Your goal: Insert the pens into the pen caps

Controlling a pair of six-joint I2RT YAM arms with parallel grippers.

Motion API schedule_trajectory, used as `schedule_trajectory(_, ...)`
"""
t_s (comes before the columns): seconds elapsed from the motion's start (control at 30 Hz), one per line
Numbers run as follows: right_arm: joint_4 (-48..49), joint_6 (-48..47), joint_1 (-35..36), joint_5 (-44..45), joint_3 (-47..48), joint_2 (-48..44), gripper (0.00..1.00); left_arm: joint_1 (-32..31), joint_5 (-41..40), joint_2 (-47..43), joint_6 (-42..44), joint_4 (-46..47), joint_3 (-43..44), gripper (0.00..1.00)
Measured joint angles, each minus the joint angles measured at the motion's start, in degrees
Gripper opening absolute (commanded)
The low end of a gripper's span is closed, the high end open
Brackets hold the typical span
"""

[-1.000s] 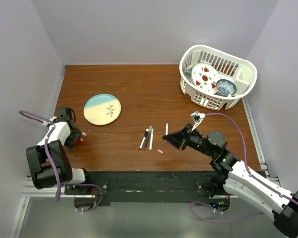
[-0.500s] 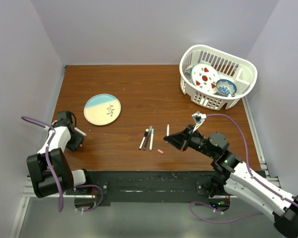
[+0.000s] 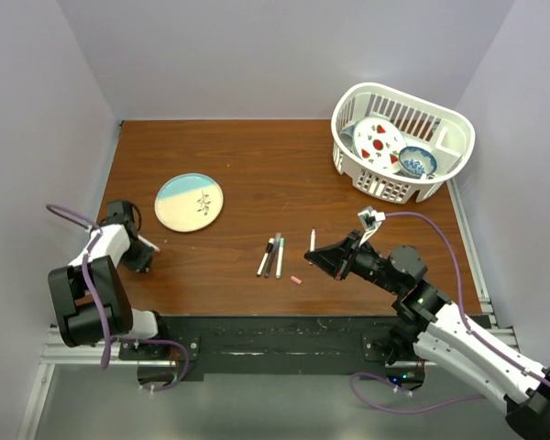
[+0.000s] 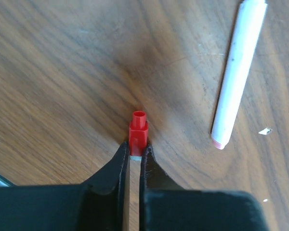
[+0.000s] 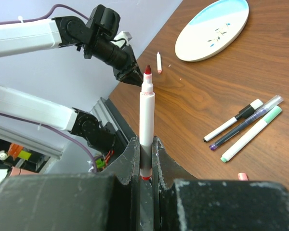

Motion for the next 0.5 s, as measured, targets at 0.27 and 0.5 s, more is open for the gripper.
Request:
schedule_trajectory(0.27,-1.33,-0.48,0.00,1.01,0.72,-0.13,0.00,-7.74,7.39,-6.34,10.58,4.92,0.33,0.00)
schedule_trajectory(0.5,-1.95,-0.52,0.00,1.49,0.87,-0.09,0.00,-26.05,13.29,-3.37,22.18,5.60,10.05,0.00)
